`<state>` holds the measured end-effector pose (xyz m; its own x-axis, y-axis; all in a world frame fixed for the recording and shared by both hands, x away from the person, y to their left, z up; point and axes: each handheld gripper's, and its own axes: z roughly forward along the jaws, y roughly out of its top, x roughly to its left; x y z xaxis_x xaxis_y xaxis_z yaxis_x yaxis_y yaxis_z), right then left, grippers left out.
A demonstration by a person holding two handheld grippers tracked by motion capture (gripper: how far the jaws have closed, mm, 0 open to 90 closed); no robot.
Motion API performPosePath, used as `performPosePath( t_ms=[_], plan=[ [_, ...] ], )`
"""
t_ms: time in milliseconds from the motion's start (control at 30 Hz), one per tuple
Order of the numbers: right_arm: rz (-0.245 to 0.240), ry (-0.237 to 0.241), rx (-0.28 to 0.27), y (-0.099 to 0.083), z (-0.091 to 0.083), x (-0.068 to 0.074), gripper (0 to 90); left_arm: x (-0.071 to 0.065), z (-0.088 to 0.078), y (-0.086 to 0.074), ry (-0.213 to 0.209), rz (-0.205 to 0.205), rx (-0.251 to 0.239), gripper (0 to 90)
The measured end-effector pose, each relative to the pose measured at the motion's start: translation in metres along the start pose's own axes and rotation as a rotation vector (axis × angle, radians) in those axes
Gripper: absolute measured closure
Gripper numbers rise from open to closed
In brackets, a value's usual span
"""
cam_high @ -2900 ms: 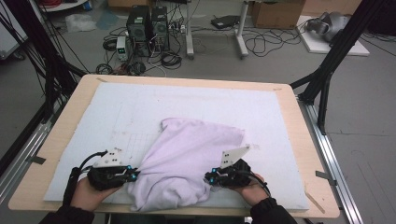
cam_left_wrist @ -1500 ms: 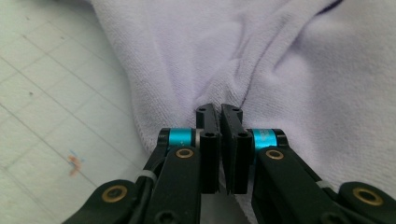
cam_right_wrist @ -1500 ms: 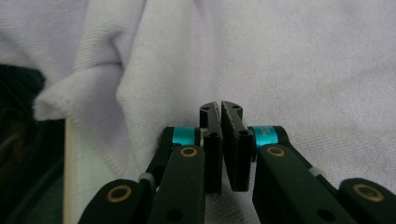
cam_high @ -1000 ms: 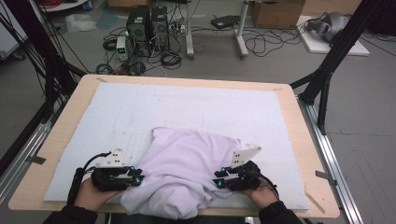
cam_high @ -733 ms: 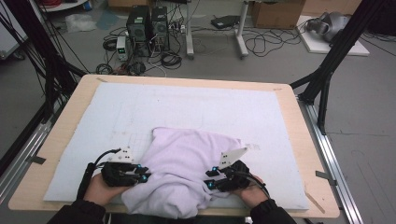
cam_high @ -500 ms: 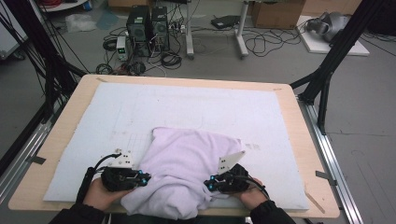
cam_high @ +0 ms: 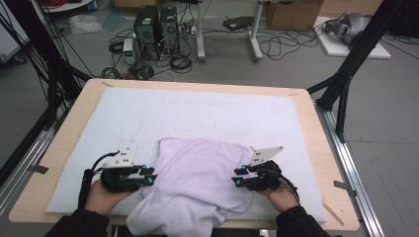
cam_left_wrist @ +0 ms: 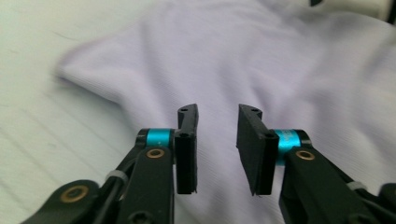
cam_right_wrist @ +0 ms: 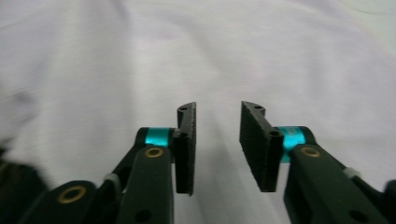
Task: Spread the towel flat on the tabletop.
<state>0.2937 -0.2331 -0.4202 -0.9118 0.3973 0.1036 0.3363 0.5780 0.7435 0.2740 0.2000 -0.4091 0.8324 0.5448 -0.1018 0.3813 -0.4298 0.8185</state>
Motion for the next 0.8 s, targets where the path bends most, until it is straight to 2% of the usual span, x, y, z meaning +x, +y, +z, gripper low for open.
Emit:
performPosePath(
  t_ms=[67, 133, 200, 233, 267, 300, 333, 367, 433, 467, 533, 667, 800],
  plan=[
    [0.026, -0.057, 0.012, -0.002, 0.000, -0.012, 56.2, 0.013, 0.011, 0.003, 0.020, -0.027, 0.021, 63.4],
    [0.052, -0.088, 0.027, -0.004, 0.001, -0.020, 52.8, 0.022, 0.025, 0.003, 0.039, -0.040, 0.058, 60.4],
    [0.066, -0.101, 0.048, -0.006, 0.005, -0.025, 51.1, 0.028, 0.040, 0.002, 0.065, -0.067, 0.116, 51.8],
    [0.066, -0.103, 0.066, -0.007, 0.008, -0.027, 51.3, 0.029, 0.048, 0.000, 0.070, -0.061, 0.153, 51.6],
    [0.062, -0.101, 0.095, -0.008, 0.013, -0.027, 52.2, 0.027, 0.050, -0.001, 0.083, -0.040, 0.155, 53.4],
    [0.053, -0.110, 0.097, -0.008, 0.015, -0.026, 54.3, 0.024, 0.050, -0.001, 0.103, -0.018, 0.143, 55.8],
    [0.030, -0.121, 0.093, -0.007, 0.016, -0.024, 60.5, 0.022, 0.050, -0.001, 0.083, -0.015, 0.140, 65.6],
    [0.012, -0.109, 0.091, -0.007, 0.016, -0.022, 68.6, 0.022, 0.050, -0.002, 0.062, -0.016, 0.140, 74.4],
    [-0.001, -0.090, 0.080, -0.007, 0.018, -0.020, 77.1, 0.019, 0.050, -0.003, 0.044, -0.028, 0.138, 84.3],
    [-0.004, -0.069, 0.084, -0.007, 0.017, -0.020, 83.4, 0.018, 0.049, -0.003, 0.045, -0.021, 0.139, 85.2],
    [-0.016, -0.070, 0.081, -0.008, 0.018, -0.017, 85.6, 0.015, 0.047, -0.004, 0.028, -0.027, 0.135, 85.6],
    [-0.025, -0.027, 0.087, -0.009, 0.015, -0.012, 86.6, 0.004, 0.035, -0.008, 0.008, -0.009, 0.134, 86.1],
    [-0.042, 0.001, 0.076, -0.008, 0.009, -0.004, 86.8, -0.002, 0.014, -0.010, 0.025, -0.007, 0.111, 86.2]
  ],
)
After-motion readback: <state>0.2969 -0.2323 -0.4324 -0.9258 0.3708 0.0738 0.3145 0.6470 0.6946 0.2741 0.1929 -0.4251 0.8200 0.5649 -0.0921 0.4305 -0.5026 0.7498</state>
